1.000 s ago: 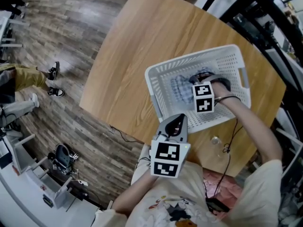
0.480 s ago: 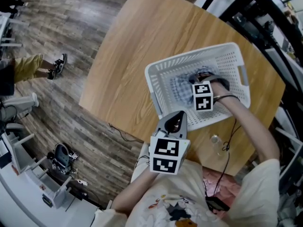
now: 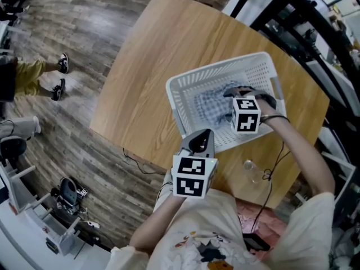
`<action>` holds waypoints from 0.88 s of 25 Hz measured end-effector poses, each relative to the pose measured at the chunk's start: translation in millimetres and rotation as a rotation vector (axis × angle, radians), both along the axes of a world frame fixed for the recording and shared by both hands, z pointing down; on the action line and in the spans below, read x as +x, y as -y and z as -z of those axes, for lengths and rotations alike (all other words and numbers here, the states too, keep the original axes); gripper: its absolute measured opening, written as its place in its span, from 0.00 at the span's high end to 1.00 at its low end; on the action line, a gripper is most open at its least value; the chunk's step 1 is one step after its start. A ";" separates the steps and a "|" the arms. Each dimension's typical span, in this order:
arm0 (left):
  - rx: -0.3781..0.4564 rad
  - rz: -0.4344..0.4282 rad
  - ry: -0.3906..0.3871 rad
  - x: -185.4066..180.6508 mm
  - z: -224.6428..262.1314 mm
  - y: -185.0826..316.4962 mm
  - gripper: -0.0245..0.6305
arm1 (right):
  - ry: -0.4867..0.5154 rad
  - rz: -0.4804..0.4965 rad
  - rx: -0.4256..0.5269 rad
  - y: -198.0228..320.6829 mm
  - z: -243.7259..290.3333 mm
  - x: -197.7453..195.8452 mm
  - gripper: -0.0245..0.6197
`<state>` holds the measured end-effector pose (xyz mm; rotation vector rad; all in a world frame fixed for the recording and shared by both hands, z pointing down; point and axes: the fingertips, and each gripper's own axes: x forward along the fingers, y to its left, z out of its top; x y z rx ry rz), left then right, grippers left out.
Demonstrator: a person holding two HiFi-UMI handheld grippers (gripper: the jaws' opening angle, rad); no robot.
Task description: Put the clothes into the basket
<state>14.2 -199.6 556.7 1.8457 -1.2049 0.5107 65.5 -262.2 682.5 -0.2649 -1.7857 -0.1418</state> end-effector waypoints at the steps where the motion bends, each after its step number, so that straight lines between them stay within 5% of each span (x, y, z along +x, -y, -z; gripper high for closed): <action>1: 0.001 -0.006 0.000 0.6 0.7 -0.9 0.97 | 0.004 -0.008 0.006 -0.6 6.5 1.1 0.50; 6: -0.009 0.007 -0.015 -3.1 2.9 -2.4 0.97 | 0.017 -0.034 0.033 -7.7 35.4 5.0 0.50; 14: -0.074 0.067 -0.143 -13.5 7.5 3.2 0.97 | 0.054 -0.067 0.095 -22.7 86.4 3.9 0.50; 22: -0.014 0.012 -0.092 -3.7 26.2 -7.1 0.97 | 0.161 -0.180 0.156 -38.8 140.6 -12.9 0.51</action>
